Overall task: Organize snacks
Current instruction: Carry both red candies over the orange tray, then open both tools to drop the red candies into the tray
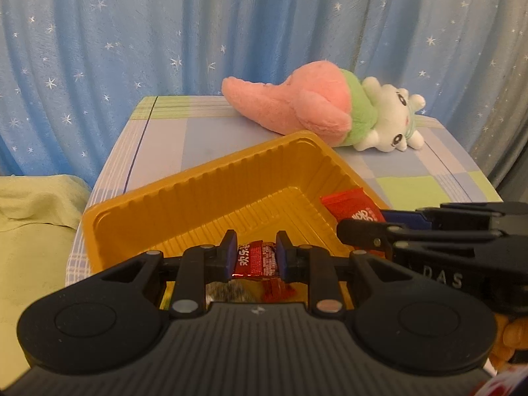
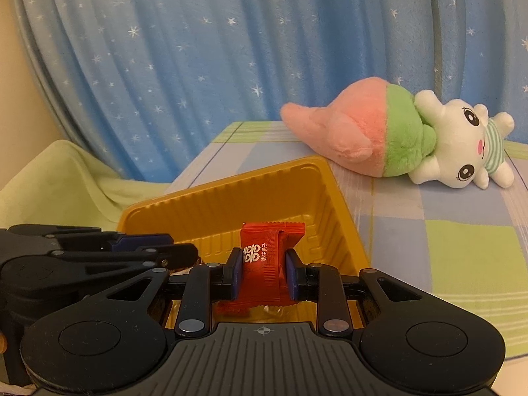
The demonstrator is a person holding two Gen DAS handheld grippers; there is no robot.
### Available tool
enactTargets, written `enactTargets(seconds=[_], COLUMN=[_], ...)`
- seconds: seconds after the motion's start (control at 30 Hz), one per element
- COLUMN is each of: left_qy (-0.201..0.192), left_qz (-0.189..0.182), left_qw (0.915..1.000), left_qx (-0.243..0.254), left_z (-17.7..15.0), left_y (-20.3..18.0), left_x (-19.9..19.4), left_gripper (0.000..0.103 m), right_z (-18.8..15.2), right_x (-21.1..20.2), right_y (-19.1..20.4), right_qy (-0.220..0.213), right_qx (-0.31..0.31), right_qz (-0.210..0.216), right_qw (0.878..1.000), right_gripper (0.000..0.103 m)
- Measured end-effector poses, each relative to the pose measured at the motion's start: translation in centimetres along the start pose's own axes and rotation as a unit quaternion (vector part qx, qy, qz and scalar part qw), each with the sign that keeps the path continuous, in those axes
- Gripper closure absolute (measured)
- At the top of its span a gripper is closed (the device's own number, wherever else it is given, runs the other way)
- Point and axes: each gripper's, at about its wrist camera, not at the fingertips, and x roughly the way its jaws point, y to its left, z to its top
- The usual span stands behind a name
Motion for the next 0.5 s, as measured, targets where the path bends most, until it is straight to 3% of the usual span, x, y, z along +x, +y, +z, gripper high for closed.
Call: enactTargets(seconds=[0.5], left_qy=[0.018], left_qz=[0.009], left_qw=[0.9998], left_qx=[-0.006], left_z=[1.8], left_y=[0.7], left_x=[4.2], left_gripper=[0.08], right_z=[0.9], right_x=[2.3], right_y=[-1.5], right_qy=[0.011], right_qx=[0.013], right_qz=[-0.011], right_qw=[1.0], right_gripper=[0.076])
